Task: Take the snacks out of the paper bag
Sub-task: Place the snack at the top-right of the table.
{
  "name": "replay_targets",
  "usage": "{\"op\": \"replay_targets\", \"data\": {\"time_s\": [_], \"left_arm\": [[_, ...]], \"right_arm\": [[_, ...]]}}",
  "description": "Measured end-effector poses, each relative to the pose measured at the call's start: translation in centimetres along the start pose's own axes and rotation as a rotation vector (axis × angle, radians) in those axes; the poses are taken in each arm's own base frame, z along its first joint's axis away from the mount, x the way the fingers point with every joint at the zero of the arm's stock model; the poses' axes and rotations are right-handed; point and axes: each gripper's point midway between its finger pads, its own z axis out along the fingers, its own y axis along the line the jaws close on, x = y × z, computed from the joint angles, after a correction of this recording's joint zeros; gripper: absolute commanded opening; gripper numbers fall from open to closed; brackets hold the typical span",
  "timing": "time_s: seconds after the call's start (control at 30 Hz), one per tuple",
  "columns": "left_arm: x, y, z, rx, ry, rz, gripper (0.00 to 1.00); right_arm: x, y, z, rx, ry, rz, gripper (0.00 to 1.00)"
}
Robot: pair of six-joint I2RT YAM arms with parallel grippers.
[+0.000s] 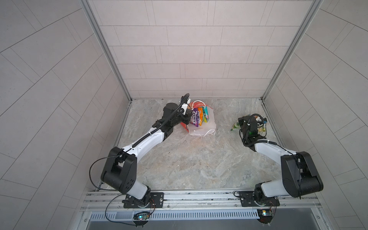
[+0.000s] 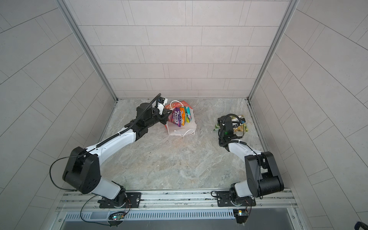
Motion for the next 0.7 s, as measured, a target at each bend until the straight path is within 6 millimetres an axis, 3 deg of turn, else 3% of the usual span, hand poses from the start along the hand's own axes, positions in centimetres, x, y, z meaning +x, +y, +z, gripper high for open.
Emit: {"op": "replay_targets", "data": {"time_s": [0.33,0.57,0.7], "left_arm": [[0.0,-0.1,0.0,0.005,0.001,-0.009,0.00],[0.0,-0.1,0.0,0.008,0.001,-0.011,0.00],[0.0,-0.2,0.0,0.011,0.002,-0.012,0.00]], "right_arm": [[0.3,-0.8,2.0,0.014,-0.082,0.102,0.01],[1.1,-1.1,1.1,0.006,-0.118,0.103,0.07],[1.7,-2.6,0.3,0.011,-0.120,0.102,0.10]]}}
